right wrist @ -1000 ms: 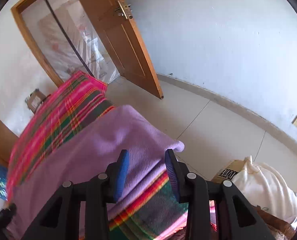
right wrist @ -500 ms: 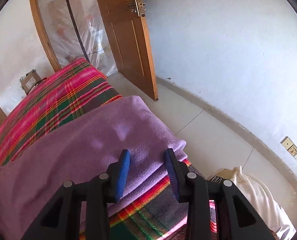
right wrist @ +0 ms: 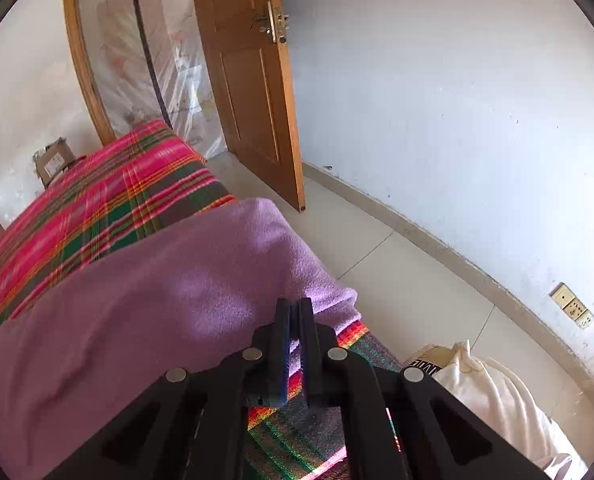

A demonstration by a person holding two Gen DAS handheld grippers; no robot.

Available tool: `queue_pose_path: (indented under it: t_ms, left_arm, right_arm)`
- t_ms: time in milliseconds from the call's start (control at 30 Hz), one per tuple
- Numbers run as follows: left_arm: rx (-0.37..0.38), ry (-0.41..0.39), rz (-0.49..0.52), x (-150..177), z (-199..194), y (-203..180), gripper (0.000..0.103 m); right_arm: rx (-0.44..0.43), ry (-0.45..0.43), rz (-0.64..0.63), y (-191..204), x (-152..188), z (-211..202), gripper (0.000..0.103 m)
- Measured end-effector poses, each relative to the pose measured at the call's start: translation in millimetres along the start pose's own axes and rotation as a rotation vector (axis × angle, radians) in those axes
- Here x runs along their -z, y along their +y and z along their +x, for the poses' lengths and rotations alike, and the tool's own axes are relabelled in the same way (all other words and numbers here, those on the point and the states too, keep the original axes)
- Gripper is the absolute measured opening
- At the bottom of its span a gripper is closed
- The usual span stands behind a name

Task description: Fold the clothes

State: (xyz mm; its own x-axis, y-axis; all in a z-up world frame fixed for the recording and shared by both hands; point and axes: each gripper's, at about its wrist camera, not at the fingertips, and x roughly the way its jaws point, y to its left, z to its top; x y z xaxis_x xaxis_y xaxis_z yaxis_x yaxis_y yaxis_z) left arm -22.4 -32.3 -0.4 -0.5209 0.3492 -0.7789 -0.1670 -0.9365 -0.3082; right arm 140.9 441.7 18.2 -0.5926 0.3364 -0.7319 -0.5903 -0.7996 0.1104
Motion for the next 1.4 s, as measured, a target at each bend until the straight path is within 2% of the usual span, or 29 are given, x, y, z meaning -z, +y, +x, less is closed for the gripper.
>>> queue_pose_path:
  t_ms: [167, 333, 467, 567, 633, 700, 800, 933, 1100, 1267, 1400]
  left_arm:
    - [-0.003, 0.000, -0.001, -0.1, 0.4, -0.5, 0.051]
    - [0.005, -0.001, -0.004, 0.5, -0.1, 1.7, 0.051]
    - [0.005, -0.002, -0.004, 0.8, 0.0, 2.4, 0.051]
    - [0.019, 0.003, -0.029, 0.0, -1.5, 5.7, 0.051]
    - [0.037, 0.009, -0.066, 0.0, -3.7, 10.0, 0.051]
    - [0.050, 0.016, -0.091, 1.6, -6.6, 13.5, 0.051]
    - [0.035, 0.019, -0.086, 7.9, -11.5, 13.1, 0.051]
    - [0.028, 0.017, -0.092, 16.6, -18.2, 17.0, 0.051]
    - [0.017, 0.006, -0.106, 26.6, -30.4, 22.7, 0.051]
    - [-0.001, -0.003, -0.132, 38.7, -41.8, 35.2, 0.051]
    - [0.016, -0.023, -0.147, 47.9, -49.3, 44.6, 0.051]
  right_arm:
    - [0.044, -0.036, -0.027, 2.7, -2.4, -10.9, 0.004]
    - [0.051, 0.004, -0.007, -2.5, 4.8, 2.0, 0.004]
    - [0.072, 0.017, -0.051, 2.5, 3.5, 3.6, 0.005]
    - [0.093, 0.013, -0.064, 5.6, 3.8, -1.4, 0.008]
    - [0.109, -0.024, -0.089, 12.4, 4.9, -8.5, 0.009]
    - [0.082, -0.072, -0.145, 26.4, 6.0, -17.3, 0.009]
    - [-0.030, -0.110, -0.222, 52.8, 11.4, -29.7, 0.011]
    - [-0.202, -0.076, -0.298, 87.2, 22.4, -32.4, 0.021]
    - [-0.371, -0.037, -0.373, 118.7, 41.1, -31.3, 0.021]
    - [-0.357, 0.008, -0.421, 125.7, 62.6, -22.7, 0.022]
    - [-0.357, -0.019, -0.394, 119.9, 69.1, -25.6, 0.027]
